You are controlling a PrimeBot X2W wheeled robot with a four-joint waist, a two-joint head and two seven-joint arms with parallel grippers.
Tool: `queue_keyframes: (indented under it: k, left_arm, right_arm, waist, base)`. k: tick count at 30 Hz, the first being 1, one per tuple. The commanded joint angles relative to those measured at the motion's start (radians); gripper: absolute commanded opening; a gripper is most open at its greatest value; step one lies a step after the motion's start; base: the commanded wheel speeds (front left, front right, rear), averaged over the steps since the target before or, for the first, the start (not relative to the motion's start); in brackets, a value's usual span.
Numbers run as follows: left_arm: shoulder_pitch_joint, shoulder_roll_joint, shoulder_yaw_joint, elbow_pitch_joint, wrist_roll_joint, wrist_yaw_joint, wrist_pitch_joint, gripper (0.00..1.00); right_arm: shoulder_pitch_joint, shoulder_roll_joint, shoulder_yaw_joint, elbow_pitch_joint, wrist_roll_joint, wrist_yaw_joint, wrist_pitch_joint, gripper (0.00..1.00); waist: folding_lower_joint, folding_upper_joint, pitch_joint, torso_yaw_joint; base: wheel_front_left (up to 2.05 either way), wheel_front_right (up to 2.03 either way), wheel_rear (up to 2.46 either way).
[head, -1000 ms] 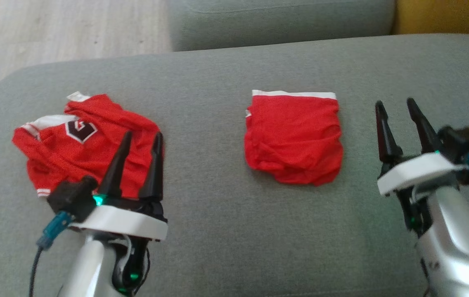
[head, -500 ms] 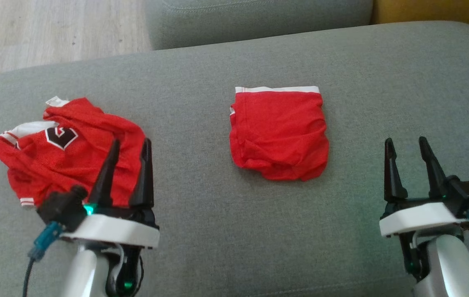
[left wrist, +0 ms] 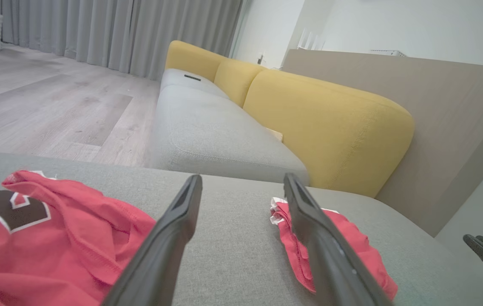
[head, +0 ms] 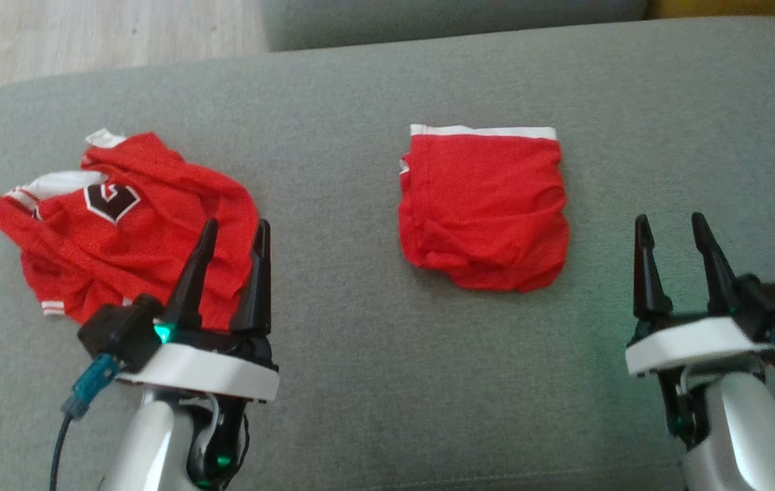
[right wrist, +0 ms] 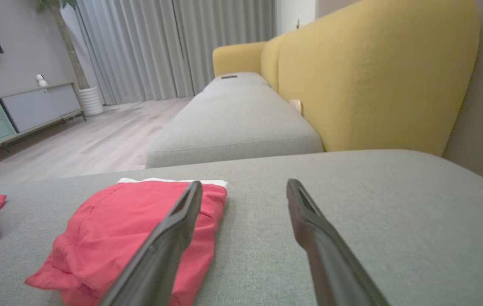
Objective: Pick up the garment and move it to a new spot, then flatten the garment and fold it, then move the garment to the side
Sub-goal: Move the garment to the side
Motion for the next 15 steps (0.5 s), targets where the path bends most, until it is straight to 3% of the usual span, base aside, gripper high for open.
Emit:
queue_keyframes:
  k: [1,9,15]
  left_arm:
    - [-0.051,0.007,0.024,-0.033,0.006,-0.001,-0.005,1.00]
    - [-0.090,0.007,-0.004,-0.026,0.001,-0.005,-0.005,1.00]
    - [-0.111,0.007,-0.020,-0.022,-0.011,-0.001,-0.005,1.00]
  right_arm:
    - [-0.065,-0.002,0.024,-0.023,0.000,-0.001,0.009,1.00]
    - [-0.202,-0.002,0.001,0.141,0.038,-0.001,0.136,1.00]
    - [-0.300,-0.002,0.013,0.334,0.151,-0.001,0.228,1.00]
  waist:
    - [0.0000,0.0000,0.022,0.019]
    - [0.0000,0.0000,0.089,0.085]
    - [0.0000,0.0000,0.122,0.143]
  base:
    - [0.00,0.00,0.00]
    - [0.00,0.00,0.00]
    - [0.00,0.00,0.00]
